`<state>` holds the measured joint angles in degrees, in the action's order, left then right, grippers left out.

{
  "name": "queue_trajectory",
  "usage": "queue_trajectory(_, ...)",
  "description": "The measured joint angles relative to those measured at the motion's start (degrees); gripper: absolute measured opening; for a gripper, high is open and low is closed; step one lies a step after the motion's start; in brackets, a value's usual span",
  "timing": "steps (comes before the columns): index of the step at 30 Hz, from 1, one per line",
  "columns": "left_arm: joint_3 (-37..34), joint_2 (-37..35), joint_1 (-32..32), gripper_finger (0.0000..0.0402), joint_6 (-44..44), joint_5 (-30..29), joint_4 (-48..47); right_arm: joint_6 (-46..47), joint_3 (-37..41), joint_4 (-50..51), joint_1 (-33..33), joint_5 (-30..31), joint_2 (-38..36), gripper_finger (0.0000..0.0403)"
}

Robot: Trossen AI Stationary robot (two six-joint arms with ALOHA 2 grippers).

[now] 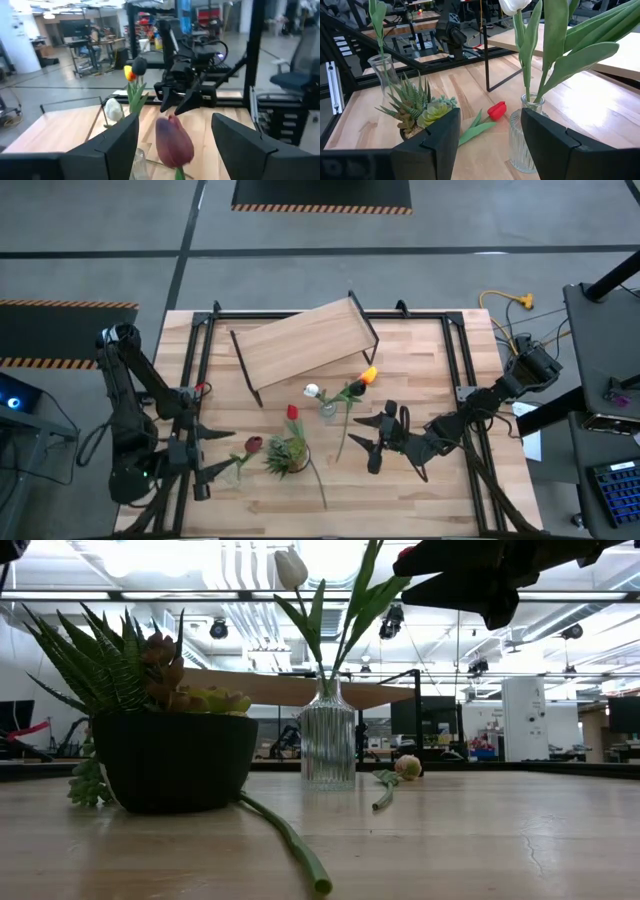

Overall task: Pick and place flowers into a vace then onto a shelf
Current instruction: Put the pink tulip into the bottom transparent vase

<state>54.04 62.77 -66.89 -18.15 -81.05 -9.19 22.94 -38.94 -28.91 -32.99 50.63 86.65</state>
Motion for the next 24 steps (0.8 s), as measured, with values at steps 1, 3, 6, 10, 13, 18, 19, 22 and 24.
queue_trajectory(1, 0.58, -0.44, 0.68, 0.0234, 1.65, 1.87, -0.05, -0.01, 0.0, -0.02, 0.0, 0.0, 0.0, 0.0201)
queue_trajectory(3, 1.79, -1.11, 2.85, 0.0234, 4.62, 6.32, 0.07, -0.01, 0.0, 0.0, 0.0, 0.0, 0.0, 0.0201)
queue_trajectory(6, 3.41, -1.36, 6.89, 0.0234, 8.17, 11.53, 0.07, 0.0, 0.0, 0.0, 0.0, 0.0, 0.0, 0.0201)
queue_trajectory(10, 5.26, -1.32, 11.43, 0.0234, 11.59, 13.45, 0.09, 0.0, 0.0, -0.02, 0.0, 0.02, 0.0, 0.0201)
queue_trajectory(13, 5.8, -1.43, 11.88, 0.0234, 13.71, 13.46, -0.05, 3.59, 0.0, 0.74, 0.0, 0.01, 0.0, 0.0201)
queue_trajectory(18, 6.14, -1.75, 11.55, 0.0234, 15.53, 13.45, -0.04, 14.64, 0.0, 8.57, 0.06, 4.81, 0.07, 0.0201)
queue_trajectory(19, 6.02, -2.0, 11.54, 0.0234, 15.54, 13.39, -0.04, 17.62, 0.0, 10.7, 0.09, 6.13, 0.07, 0.0201)
queue_trajectory(22, 5.83, -2.46, 11.44, 0.0234, 15.54, 13.36, 0.01, 27.54, 0.0, 17.2, 0.51, 7.85, 0.07, 0.0201)
queue_trajectory(24, 5.74, -2.6, 11.43, 0.0234, 15.56, 13.4, -0.04, 33.88, 0.0, 21.14, 1.68, 7.9, 0.31, 0.0201)
